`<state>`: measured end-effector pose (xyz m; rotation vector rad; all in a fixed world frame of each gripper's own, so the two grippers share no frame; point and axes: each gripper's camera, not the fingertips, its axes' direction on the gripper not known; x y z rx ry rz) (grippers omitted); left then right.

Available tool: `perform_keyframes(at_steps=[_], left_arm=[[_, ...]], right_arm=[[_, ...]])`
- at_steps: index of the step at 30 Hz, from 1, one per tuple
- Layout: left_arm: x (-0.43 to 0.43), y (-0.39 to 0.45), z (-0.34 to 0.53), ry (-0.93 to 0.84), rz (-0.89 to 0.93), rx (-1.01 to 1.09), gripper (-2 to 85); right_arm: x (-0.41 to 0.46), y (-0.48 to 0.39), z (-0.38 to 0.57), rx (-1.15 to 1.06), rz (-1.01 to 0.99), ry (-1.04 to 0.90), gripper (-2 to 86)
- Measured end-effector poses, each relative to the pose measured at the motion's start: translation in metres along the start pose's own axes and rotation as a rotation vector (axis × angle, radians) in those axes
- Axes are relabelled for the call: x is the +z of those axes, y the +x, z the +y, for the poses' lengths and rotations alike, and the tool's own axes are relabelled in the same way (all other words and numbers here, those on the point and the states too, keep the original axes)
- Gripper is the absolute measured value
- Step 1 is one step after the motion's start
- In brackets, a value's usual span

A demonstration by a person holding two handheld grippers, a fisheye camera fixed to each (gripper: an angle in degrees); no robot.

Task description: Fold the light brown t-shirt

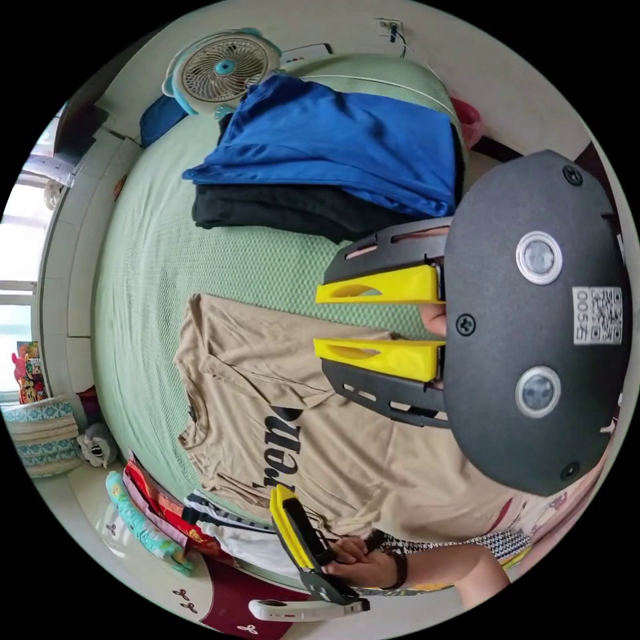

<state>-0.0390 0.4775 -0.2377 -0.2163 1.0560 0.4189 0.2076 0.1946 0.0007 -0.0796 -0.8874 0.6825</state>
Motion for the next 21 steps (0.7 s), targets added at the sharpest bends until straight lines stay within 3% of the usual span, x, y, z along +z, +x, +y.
perform_keyframes(at_steps=[11,21], left_arm=[[-0.076,-0.088,0.133,-0.097,-0.180,-0.172,10.9],[-0.065,-0.088,0.176,-0.173,-0.230,-0.189,12.3]], right_arm=[[-0.024,-0.013,0.110,-0.012,-0.112,0.004,10.1],[-0.007,-0.045,0.166,0.011,-0.002,-0.048,8.9]])
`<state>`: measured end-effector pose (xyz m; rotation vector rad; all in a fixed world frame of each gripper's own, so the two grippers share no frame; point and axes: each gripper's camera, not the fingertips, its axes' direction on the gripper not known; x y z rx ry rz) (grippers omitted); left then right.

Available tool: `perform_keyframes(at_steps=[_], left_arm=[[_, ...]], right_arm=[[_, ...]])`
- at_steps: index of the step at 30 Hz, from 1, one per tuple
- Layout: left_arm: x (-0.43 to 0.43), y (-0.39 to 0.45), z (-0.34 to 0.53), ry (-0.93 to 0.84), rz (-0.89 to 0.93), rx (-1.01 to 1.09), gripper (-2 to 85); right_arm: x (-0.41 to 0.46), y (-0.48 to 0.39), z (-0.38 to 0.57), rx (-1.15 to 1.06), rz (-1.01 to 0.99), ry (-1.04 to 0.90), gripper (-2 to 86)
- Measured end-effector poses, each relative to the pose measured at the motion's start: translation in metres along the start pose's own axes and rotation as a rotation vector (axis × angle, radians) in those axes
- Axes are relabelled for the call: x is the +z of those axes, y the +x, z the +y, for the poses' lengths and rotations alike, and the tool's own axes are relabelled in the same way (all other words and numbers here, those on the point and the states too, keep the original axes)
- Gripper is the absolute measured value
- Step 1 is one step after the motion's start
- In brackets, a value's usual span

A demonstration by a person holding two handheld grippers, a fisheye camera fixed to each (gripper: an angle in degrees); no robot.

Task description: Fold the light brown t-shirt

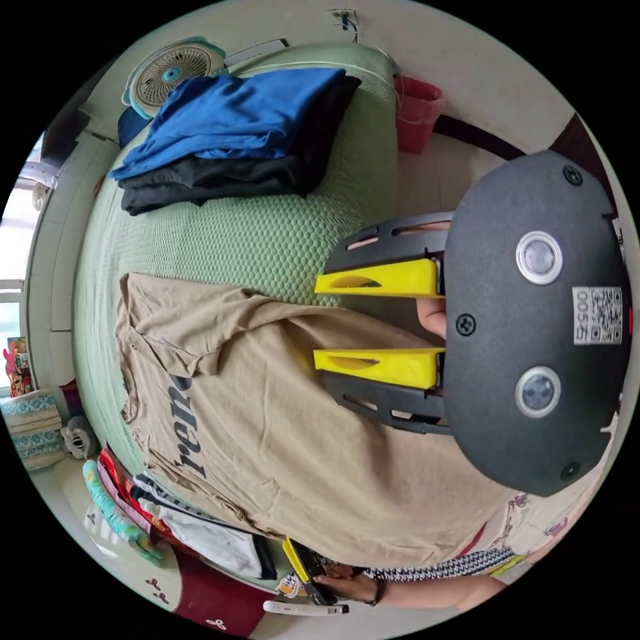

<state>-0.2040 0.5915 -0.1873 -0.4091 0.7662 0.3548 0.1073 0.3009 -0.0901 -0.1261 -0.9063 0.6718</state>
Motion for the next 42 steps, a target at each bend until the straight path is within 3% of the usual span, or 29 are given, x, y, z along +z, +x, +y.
perform_keyframes(at_steps=[8,13,17,23,34,42], left_arm=[[-0.035,-0.002,0.014,0.014,-0.009,0.049,2.4],[-0.083,-0.016,-0.001,0.131,0.026,0.049,1.8],[-0.117,-0.020,-0.046,0.218,-0.048,0.049,2.2],[-0.136,-0.030,-0.091,0.287,-0.105,-0.057,5.1],[-0.114,-0.053,0.026,0.148,0.034,0.036,9.3],[-0.112,-0.067,0.079,0.070,0.054,-0.003,10.8]], right_arm=[[-0.014,-0.035,0.018,-0.070,0.212,0.005,-0.8],[-0.062,-0.020,0.004,-0.059,0.160,0.124,-1.6],[-0.095,0.001,-0.042,0.007,0.166,0.207,-1.6],[-0.114,0.026,-0.094,0.200,0.187,0.247,-1.0],[-0.095,0.014,0.052,0.039,0.011,0.149,9.3],[-0.065,-0.028,0.097,0.030,0.088,0.080,6.8]])
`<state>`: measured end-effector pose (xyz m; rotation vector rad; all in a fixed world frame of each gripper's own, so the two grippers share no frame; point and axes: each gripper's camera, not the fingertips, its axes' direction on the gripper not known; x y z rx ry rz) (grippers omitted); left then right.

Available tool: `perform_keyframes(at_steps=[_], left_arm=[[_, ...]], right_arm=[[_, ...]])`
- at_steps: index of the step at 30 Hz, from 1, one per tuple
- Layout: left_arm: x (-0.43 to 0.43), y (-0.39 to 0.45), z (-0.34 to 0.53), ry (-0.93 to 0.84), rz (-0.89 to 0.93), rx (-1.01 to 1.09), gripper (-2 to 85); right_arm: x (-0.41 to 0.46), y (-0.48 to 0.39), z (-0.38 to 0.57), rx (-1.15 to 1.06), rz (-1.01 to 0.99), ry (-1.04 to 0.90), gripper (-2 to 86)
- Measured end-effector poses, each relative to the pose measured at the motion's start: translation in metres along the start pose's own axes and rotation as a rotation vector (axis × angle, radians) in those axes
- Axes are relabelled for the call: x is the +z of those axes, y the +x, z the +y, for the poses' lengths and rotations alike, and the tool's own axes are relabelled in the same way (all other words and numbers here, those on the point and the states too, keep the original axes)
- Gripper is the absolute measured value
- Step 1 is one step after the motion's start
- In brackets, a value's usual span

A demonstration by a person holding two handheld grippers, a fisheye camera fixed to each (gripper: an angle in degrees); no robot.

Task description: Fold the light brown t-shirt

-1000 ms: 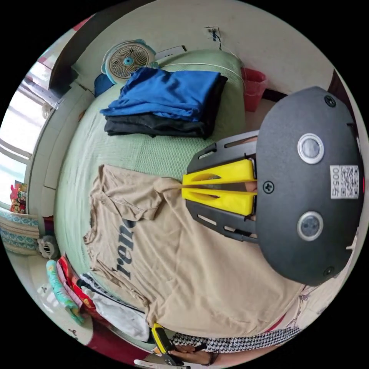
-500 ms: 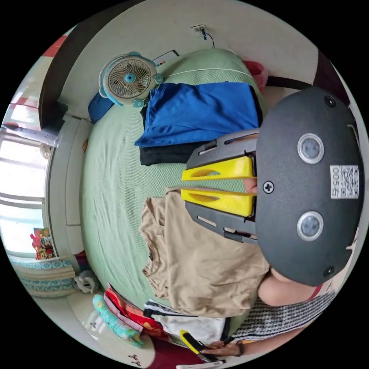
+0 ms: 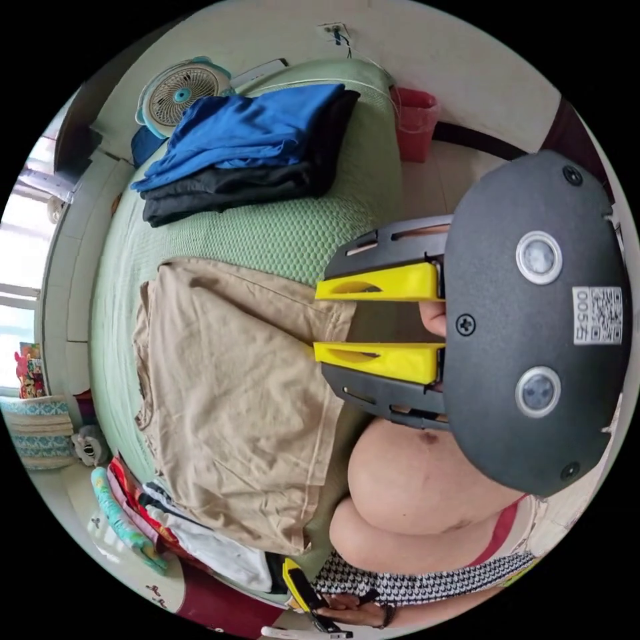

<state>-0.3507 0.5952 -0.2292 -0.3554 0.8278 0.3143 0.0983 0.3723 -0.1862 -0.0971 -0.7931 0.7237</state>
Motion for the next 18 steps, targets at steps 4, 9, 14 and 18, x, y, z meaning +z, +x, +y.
perform_keyframes(at_steps=[4,9,14,18], left_arm=[[-0.012,-0.005,0.015,0.001,0.002,-0.008,10.5],[-0.023,-0.008,0.029,0.000,0.008,0.001,10.5],[-0.023,-0.012,0.038,-0.016,0.036,-0.011,10.9],[-0.024,-0.013,0.042,-0.026,0.025,-0.016,11.2]], right_arm=[[-0.004,-0.012,0.009,0.002,0.127,0.018,1.3],[-0.040,0.011,0.035,0.051,0.132,0.075,-1.5],[-0.052,0.064,0.058,0.199,0.028,0.081,-1.5],[-0.047,0.077,0.067,0.226,-0.010,0.054,-1.5]])
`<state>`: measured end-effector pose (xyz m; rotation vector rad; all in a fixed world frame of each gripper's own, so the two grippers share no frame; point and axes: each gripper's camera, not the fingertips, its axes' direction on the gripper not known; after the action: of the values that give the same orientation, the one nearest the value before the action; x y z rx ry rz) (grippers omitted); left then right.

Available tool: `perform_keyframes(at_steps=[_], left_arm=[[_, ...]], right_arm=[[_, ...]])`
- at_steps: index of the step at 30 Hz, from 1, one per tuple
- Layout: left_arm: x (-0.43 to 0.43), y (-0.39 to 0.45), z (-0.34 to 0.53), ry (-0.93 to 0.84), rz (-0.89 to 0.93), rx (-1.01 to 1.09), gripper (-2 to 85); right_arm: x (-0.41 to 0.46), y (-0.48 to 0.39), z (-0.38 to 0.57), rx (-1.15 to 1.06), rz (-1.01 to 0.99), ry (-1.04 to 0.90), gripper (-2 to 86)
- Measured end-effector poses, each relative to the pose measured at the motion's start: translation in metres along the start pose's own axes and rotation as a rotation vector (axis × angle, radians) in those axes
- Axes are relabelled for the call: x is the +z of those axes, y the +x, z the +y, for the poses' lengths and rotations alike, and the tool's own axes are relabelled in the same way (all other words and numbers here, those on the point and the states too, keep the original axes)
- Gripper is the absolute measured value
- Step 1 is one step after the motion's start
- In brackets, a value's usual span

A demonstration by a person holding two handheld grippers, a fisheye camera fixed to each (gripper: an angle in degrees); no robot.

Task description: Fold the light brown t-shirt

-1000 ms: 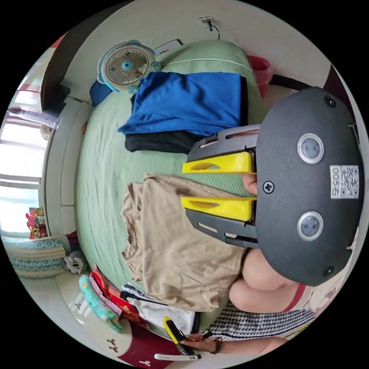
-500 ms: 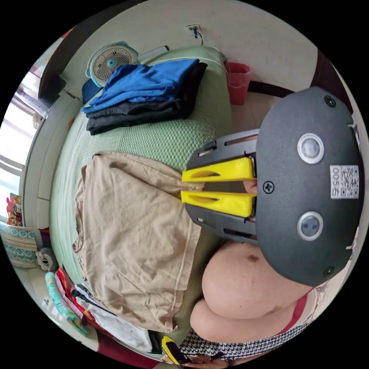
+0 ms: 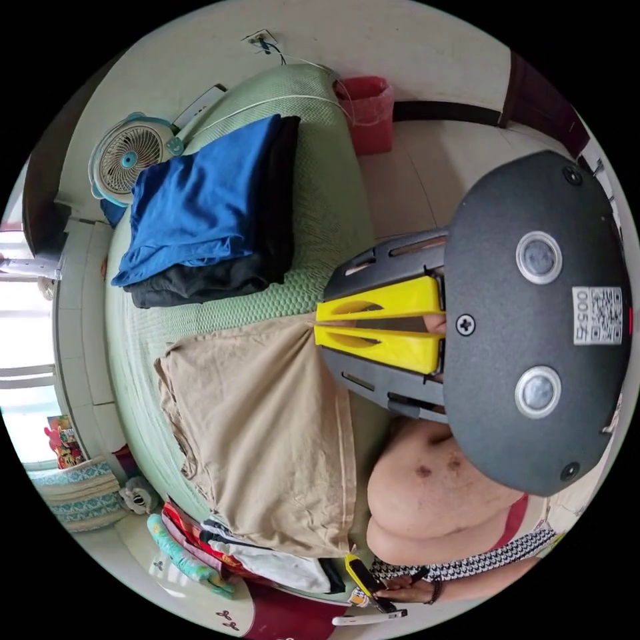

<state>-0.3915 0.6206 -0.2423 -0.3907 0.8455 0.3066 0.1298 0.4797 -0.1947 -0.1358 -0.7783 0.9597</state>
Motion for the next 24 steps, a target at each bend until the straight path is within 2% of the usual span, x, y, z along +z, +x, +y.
perform_keyframes(at_steps=[7,16,19,24], left_arm=[[-0.006,-0.007,0.013,-0.019,-0.024,-0.016,10.4],[-0.043,-0.005,0.037,-0.038,-0.026,0.039,2.5],[-0.079,-0.008,0.048,0.018,-0.023,0.037,1.6],[-0.157,-0.020,0.077,0.149,0.005,0.059,1.1]], right_arm=[[0.004,0.000,0.011,-0.008,0.032,-0.016,-1.6],[-0.014,0.000,0.028,-0.136,0.103,-0.003,-1.5],[-0.036,0.010,0.027,-0.120,0.053,-0.040,-1.6],[-0.120,0.024,0.046,-0.120,-0.035,0.073,-1.6]])
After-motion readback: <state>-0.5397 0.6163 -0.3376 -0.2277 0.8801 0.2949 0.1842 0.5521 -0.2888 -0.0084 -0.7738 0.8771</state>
